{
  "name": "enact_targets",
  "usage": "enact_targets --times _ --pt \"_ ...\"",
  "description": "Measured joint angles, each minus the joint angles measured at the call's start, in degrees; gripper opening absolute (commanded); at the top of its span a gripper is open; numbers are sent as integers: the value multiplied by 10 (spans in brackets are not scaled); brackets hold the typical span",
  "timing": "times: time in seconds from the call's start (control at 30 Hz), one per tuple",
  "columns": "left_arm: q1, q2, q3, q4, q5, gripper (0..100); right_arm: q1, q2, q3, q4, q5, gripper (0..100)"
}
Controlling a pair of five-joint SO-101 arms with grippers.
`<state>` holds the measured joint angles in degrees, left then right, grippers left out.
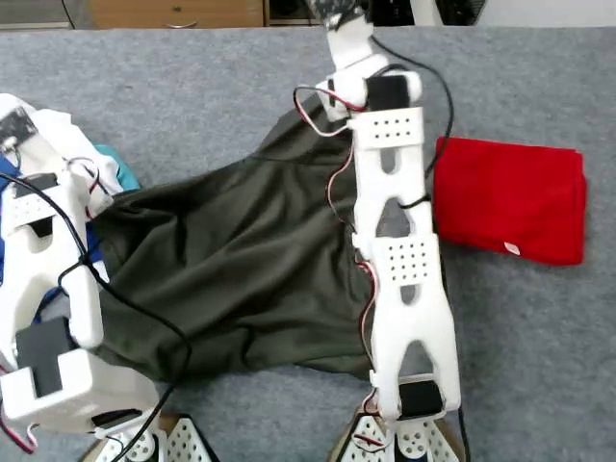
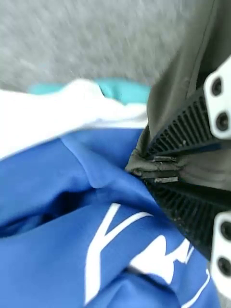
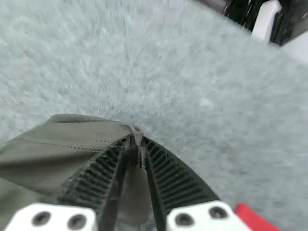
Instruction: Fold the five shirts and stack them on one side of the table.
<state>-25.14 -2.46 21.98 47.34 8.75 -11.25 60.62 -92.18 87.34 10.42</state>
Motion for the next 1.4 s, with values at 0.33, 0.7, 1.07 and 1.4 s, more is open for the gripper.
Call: enact_targets --times 0.33,0.7,1.07,1.4 --pt "126 -221 -240 249 -25 19 -3 -308 -3 65 0 2" --pt "139 -393 -424 331 -126 19 128 -611 -18 65 0 2" --pt "109 -535 -522 412 -131 19 138 -742 -34 37 0 2" --pt "55 -599 -525 430 -131 19 142 -804 -34 32 0 3"
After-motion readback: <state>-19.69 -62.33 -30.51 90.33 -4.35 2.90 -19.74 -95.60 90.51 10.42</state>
